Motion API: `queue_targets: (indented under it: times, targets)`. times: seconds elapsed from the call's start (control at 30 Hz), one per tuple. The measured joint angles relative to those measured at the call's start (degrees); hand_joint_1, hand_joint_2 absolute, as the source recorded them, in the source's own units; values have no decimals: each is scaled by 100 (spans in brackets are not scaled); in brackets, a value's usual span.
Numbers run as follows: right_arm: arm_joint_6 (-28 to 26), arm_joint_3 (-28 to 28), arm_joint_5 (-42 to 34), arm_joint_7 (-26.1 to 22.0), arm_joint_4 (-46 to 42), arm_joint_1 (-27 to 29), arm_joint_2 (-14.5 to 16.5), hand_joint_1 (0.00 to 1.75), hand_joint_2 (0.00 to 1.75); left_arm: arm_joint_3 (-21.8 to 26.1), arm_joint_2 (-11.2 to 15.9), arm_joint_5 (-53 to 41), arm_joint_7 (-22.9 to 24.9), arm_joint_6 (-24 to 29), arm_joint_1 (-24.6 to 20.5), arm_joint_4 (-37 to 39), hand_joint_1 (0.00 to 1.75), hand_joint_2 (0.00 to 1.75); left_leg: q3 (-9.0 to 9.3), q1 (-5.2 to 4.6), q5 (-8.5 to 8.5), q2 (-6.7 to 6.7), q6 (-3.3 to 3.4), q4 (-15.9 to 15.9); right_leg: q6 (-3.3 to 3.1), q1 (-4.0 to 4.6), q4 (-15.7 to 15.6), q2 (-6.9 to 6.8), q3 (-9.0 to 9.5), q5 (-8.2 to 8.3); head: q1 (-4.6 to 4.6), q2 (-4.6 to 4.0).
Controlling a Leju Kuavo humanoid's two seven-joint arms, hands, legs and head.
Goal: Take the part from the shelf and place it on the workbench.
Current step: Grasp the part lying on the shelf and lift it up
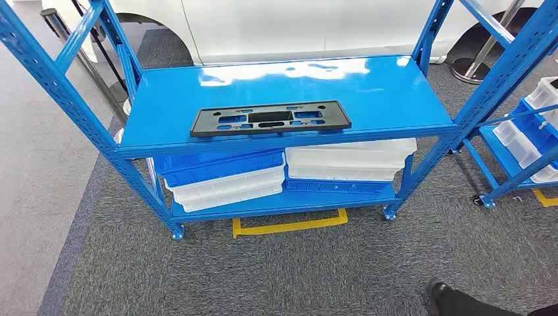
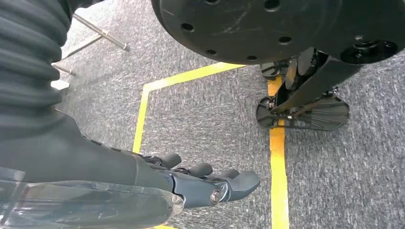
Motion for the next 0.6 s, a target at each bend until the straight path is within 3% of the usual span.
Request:
queue_targets:
  times: [0.27, 0.33, 0.4, 0.47, 0.6]
  targets:
    - [-140, 475, -581, -8, 227, -137, -1, 0, 175, -779, -2, 951, -321, 217, -163, 228, 0, 175, 4, 3, 0, 1, 0, 0, 0, 5, 0, 2, 7, 0, 0, 0]
    - [-180, 603, -754, -10, 280, -165, -1, 0, 87, -981, -2, 1234, -421, 287, -206, 282, 0, 175, 6, 5, 0, 1, 0, 0, 0, 6, 0, 2, 8, 0, 0, 0]
    - [-227, 754, -930, -18, 338, -189, 1, 0, 0, -1192, -2, 1517, -525, 359, -255, 344, 0, 87, 7, 7, 0, 1, 0, 0, 0, 7, 0, 2, 10, 0, 0, 0]
    - [-298, 920, -1100, -32, 400, -218, 14, 0, 0, -1408, -2, 1790, -630, 430, -303, 410, 0, 0, 7, 7, 0, 1, 0, 0, 0, 7, 0, 2, 11, 0, 0, 0]
    - [-489, 1194, -1447, -204, 512, -291, 48, 0, 175, -1809, -2, 2307, -848, 583, -378, 515, 0, 0, 9, 6, 0, 1, -1, 0, 0, 5, 0, 0, 9, 0, 0, 0]
